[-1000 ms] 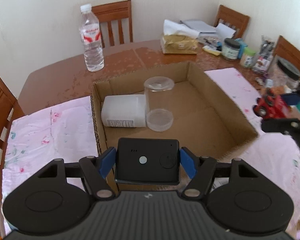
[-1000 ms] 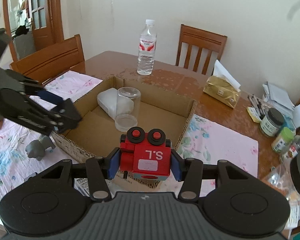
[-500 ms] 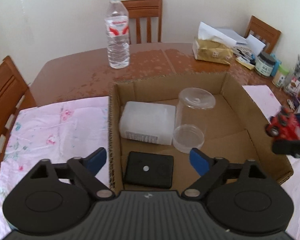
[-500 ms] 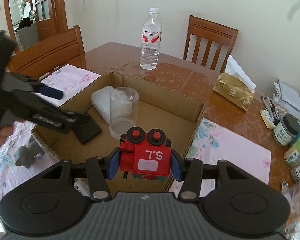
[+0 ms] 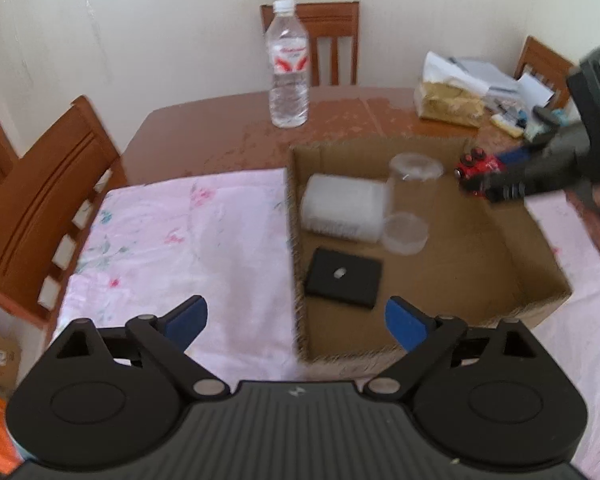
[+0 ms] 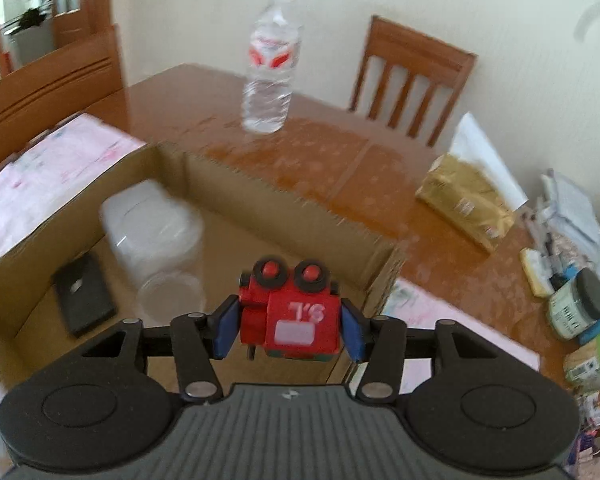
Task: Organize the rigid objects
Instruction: 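Lower the black pad and red train into the box and open both tools, then grasp the black cube toy with the left tool while the right tool grasps the blue case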
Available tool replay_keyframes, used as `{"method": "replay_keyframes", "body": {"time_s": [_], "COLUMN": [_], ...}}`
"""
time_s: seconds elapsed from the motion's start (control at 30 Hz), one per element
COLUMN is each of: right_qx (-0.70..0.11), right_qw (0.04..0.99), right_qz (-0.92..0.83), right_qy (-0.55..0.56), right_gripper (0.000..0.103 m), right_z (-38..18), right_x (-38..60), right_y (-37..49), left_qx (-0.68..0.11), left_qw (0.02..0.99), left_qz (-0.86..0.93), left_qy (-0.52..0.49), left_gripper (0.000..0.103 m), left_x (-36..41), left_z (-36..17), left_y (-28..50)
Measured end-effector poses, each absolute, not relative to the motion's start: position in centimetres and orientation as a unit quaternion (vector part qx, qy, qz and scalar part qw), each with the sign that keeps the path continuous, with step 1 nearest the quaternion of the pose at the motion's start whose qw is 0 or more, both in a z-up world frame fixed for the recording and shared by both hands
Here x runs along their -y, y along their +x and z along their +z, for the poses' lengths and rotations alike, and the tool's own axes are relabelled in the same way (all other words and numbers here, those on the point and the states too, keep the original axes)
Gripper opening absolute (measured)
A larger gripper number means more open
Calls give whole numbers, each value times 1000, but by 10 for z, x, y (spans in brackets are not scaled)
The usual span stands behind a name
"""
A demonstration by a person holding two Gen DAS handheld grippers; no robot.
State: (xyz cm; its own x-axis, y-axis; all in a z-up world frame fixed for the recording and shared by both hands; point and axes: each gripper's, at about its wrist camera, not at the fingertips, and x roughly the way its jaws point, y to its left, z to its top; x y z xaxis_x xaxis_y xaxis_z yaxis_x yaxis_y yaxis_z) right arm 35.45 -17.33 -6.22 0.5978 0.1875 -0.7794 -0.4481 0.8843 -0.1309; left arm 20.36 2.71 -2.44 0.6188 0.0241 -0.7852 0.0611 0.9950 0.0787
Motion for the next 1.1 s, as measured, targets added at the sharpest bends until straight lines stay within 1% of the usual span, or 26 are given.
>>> {"method": "replay_keyframes", "body": {"time_s": [0.03, 0.07, 0.1, 0.27, 0.47, 0.63, 0.7, 0.77, 0.97, 1.1], "right_qx": [-404, -396, -382, -380, -388, -388, -414, -420, -435, -442], "right_qw": [884, 889, 896, 900, 900, 905, 899, 898, 895, 893], "right_qz": [172, 168, 168, 159, 153, 135, 107, 110, 80, 73], "right_qy": [-160, -159, -152, -142, -127, -108, -94, -74, -57, -44], "right_gripper": [83, 101, 103, 103, 103, 103, 103, 103, 103, 103], "right_z": [-60, -56, -51, -32, -17, -30, -38, -45, -63, -70], "right_x": [173, 174, 175, 180, 186, 193, 198, 204, 212, 213], "right_y": [356, 357, 355, 349, 313, 260, 242, 225, 186, 168], "left_qx": [-440, -444, -447, -462, -458, -447, -465, -453, -476, -492], "left_qw": [897, 895, 893, 886, 886, 891, 883, 886, 875, 867], "left_qz": [-5, -3, -2, -14, -24, -38, -37, -72, -58, -47], "left_qy": [50, 49, 46, 51, 71, 69, 63, 64, 74, 64], "left_gripper": [96, 96, 96, 96, 96, 96, 95, 96, 96, 96], "left_x": [-29, -31, -33, -35, -32, -28, -24, -21, -12, -17], "left_z": [-25, -27, -27, -28, -21, -38, -42, -46, -69, -82], "left_y": [201, 199, 197, 186, 168, 146, 139, 128, 117, 111]}}
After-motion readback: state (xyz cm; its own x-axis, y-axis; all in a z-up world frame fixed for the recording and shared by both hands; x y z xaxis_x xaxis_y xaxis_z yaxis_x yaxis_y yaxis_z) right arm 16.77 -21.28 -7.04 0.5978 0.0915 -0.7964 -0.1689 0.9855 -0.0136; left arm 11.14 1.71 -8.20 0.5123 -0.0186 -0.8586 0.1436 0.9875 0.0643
